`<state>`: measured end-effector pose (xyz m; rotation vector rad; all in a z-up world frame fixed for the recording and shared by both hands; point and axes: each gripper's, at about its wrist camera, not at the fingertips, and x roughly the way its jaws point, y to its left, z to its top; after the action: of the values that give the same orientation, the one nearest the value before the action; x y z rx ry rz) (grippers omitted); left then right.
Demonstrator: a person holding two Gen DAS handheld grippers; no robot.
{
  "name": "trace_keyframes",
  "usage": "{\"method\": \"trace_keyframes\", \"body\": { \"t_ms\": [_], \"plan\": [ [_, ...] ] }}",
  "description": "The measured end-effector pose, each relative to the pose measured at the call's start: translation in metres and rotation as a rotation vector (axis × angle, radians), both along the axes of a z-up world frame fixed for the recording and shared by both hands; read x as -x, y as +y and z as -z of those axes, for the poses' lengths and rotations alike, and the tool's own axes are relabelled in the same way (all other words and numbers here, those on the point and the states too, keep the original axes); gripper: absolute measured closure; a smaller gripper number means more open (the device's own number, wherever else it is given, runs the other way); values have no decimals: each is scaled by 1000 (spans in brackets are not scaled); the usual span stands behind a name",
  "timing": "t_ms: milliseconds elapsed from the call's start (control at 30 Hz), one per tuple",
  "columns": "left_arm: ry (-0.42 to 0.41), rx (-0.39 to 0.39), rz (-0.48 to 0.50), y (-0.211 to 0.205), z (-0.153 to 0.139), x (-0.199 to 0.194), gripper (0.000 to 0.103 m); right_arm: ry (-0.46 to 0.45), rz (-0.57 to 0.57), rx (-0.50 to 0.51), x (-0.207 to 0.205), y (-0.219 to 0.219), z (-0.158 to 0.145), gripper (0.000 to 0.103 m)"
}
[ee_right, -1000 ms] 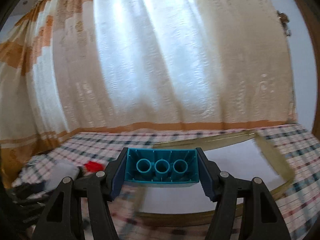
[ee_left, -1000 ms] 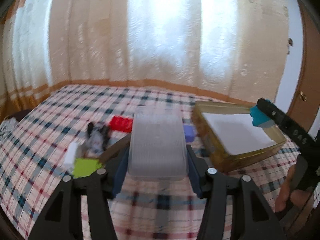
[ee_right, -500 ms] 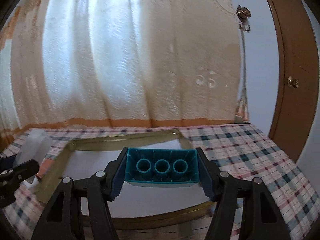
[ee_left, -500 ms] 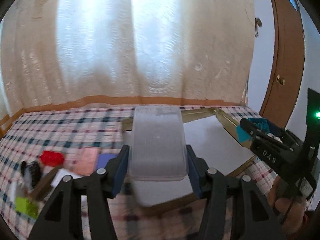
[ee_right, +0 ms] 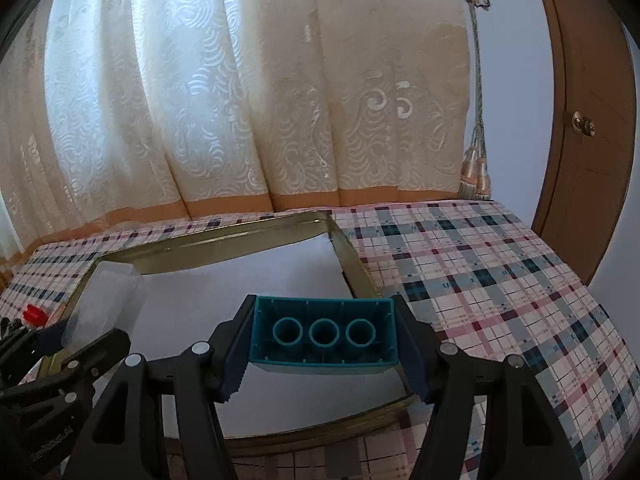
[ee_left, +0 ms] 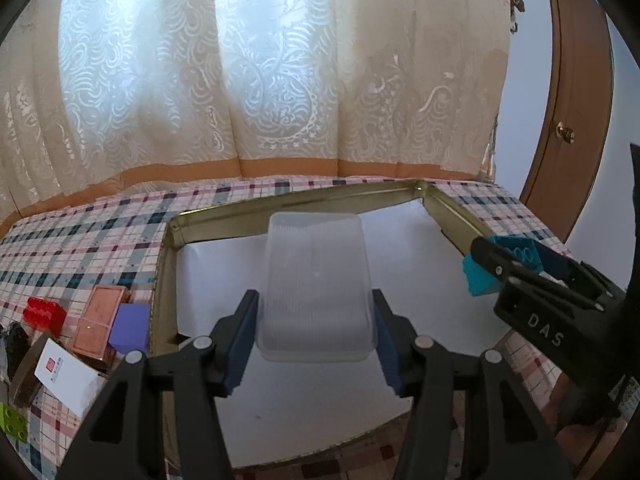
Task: Organize rigid objects
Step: 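Carry the teal brick with the right tool while the left tool grasps and carries the clear box, then release the teal brick and clear box into the gold tray with both tools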
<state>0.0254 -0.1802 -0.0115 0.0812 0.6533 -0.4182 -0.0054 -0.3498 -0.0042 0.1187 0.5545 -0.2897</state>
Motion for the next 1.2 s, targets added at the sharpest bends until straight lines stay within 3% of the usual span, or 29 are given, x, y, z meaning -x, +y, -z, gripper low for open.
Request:
{"method": "trace_keyframes", "body": {
  "t_ms": [533, 600, 667, 733, 800, 933, 1200],
  "plan": [
    [35, -50, -20, -4, 17, -11, 49, 7, -23, -39, -5, 1, 2, 36],
    [31, -32, -28, -1, 15, -10, 44, -5, -12, -50, -3, 0, 1, 35],
    [1, -17, -44, 3, 11, -5, 12, -50, 9, -58, 4, -2, -4, 27],
    [-65, 5, -73, 9, 4, 4, 0, -155, 23, -48, 18, -2, -16, 15],
    [-138, 32, -93, 16, -4, 14, 0, -237, 50, -13, 30, 1, -24, 6],
    [-169, 36, -114, 23, -7, 17, 0, -272, 73, 12, 35, 3, -28, 6],
    [-224, 15, -156, 34, -9, 20, 0, -332, 71, -44, 41, 5, -24, 6]
  ]
}}
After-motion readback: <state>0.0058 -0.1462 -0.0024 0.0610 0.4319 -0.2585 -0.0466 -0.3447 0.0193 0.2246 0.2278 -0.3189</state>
